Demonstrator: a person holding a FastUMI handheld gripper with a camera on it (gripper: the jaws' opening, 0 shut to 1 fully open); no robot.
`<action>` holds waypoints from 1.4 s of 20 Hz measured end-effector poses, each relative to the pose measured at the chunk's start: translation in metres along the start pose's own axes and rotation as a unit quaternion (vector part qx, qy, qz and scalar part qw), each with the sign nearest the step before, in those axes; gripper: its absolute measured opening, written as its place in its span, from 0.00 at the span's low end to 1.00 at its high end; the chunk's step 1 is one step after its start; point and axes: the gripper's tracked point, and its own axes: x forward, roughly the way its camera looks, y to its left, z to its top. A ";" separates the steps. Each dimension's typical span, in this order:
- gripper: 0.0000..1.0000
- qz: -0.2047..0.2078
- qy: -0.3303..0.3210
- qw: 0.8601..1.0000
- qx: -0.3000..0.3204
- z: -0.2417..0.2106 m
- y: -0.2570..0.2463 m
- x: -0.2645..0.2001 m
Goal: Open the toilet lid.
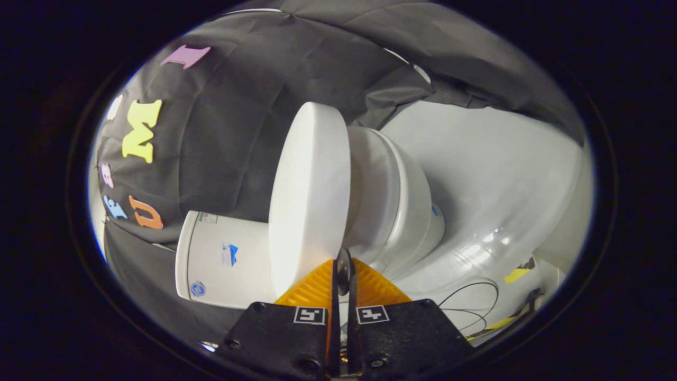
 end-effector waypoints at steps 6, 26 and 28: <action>0.08 -0.002 -0.010 1.000 -0.028 0.000 0.011 -0.006; 0.08 -0.057 -0.062 0.982 -0.170 -0.003 0.091 -0.036; 0.08 -0.059 -0.066 0.979 -0.182 -0.005 0.099 -0.038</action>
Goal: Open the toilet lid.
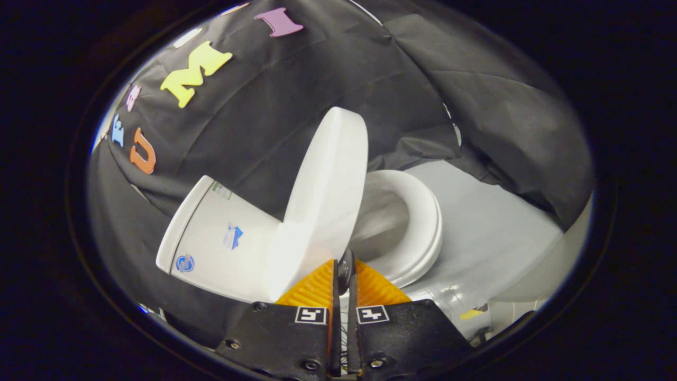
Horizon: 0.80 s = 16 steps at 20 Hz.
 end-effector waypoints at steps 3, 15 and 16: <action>0.08 -0.009 -0.007 1.000 -0.024 0.002 0.011 -0.007; 0.08 -0.037 -0.031 0.993 -0.107 0.007 0.059 -0.021; 0.08 -0.037 -0.033 0.992 -0.112 0.008 0.064 -0.022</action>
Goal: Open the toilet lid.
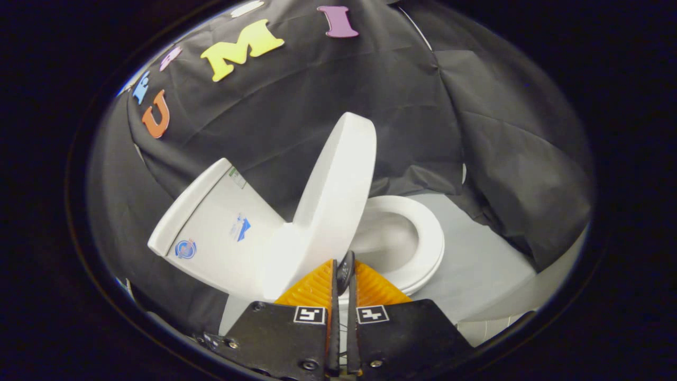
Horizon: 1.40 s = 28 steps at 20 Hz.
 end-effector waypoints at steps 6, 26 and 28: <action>0.09 -0.005 -0.014 0.999 -0.041 0.007 0.027 -0.008; 0.10 -0.011 -0.048 0.990 -0.131 0.012 0.102 -0.013; 0.10 -0.008 -0.049 0.989 -0.138 0.012 0.111 -0.014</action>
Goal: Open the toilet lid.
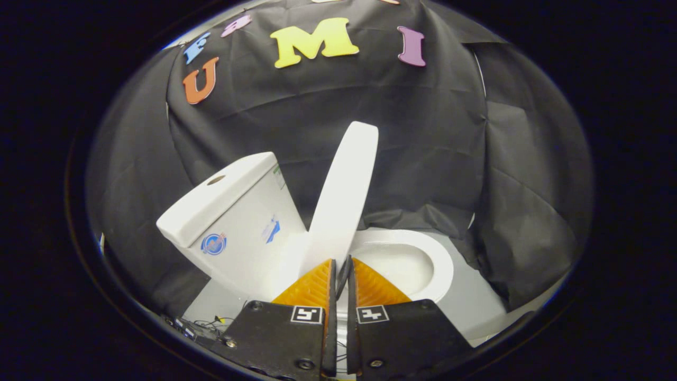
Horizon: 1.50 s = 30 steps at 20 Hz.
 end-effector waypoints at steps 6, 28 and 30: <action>0.10 0.004 -0.005 1.000 -0.018 0.004 0.019 0.000; 0.11 0.047 -0.028 0.994 -0.092 0.013 0.112 0.007; 0.11 0.054 -0.031 0.994 -0.093 0.012 0.119 0.007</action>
